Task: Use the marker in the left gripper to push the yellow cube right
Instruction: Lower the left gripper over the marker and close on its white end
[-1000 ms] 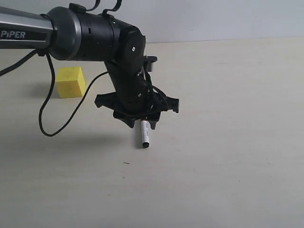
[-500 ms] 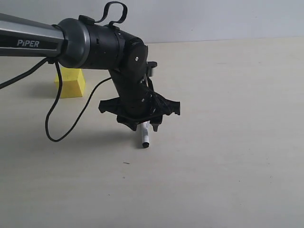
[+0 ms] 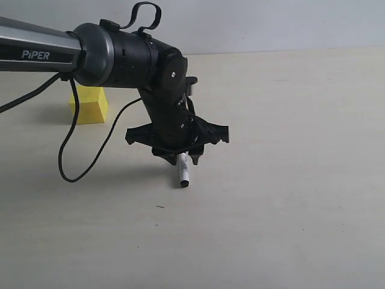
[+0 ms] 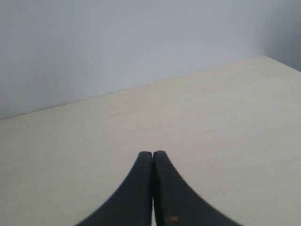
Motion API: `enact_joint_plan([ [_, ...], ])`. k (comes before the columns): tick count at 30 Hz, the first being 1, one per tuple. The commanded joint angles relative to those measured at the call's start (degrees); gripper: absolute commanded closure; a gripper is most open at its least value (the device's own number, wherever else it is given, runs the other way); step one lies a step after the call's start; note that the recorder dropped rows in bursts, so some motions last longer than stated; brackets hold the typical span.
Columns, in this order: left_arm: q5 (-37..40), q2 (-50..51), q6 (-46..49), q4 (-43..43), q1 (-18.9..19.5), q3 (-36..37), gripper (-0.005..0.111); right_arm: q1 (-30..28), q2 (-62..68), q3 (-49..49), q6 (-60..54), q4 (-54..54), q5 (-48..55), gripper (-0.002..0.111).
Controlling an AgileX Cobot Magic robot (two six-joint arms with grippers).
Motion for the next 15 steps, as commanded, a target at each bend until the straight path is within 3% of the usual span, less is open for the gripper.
enact_joint_plan([
  [1,-0.67,0.42,-0.48,0.45,-0.19,-0.44,0.065,-0.31,-0.3,0.25,0.04,-0.09,-0.36,0.108],
  [15,-1.19,1.73,-0.85,1.45,-0.19,-0.26,0.065,-0.31,-0.3,0.25,0.04,-0.09,-0.36,0.108],
])
